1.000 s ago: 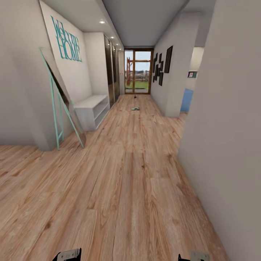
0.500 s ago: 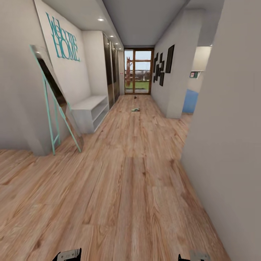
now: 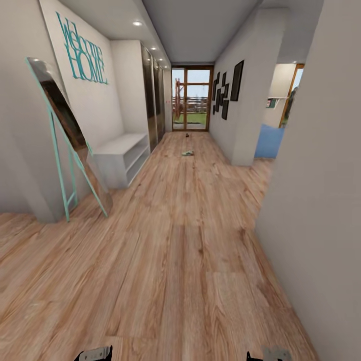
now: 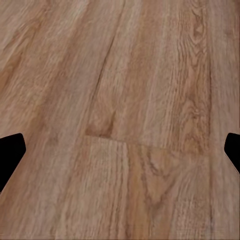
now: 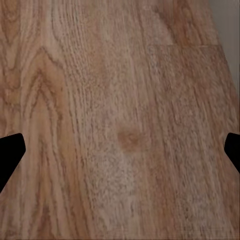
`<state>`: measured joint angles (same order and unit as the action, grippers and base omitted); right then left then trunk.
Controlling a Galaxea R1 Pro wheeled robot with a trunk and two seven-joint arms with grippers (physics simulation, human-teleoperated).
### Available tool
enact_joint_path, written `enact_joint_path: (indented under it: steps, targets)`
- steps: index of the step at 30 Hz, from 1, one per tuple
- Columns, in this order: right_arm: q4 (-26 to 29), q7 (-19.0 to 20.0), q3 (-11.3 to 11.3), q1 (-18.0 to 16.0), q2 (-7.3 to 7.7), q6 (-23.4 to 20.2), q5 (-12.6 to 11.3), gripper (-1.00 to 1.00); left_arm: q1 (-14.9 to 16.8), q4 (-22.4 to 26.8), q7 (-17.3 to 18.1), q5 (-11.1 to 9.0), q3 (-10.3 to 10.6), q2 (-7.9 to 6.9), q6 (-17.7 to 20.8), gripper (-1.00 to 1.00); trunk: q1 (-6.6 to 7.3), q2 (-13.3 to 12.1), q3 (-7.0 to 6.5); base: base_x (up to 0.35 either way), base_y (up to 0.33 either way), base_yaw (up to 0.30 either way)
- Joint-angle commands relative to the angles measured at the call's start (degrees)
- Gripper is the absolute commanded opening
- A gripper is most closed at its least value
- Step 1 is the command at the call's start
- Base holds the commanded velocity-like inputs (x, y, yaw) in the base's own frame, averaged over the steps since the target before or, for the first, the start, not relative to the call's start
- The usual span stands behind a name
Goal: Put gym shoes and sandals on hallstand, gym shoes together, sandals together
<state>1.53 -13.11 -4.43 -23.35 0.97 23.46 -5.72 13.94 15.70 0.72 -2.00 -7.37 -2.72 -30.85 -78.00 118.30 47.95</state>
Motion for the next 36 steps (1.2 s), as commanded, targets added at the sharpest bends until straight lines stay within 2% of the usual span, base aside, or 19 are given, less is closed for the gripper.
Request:
enact_joint_path:
  steps: [1,36]
  targets:
    - [-0.04,-0.07,-0.49,-0.03,0.00,0.19,-0.59,1.00,0.04,-0.11,0.08,-0.20,-0.01,0.00,-0.18,1.00,-0.03,0.02,0.05,0.339,0.000,0.000]
    - [-0.04,-0.07,-0.49,-0.03,0.00,0.21,-0.59,1.00,0.05,-0.32,0.08,-0.20,-0.01,0.00,-0.20,1.00,-0.03,0.02,0.05,0.339,0.000,0.000]
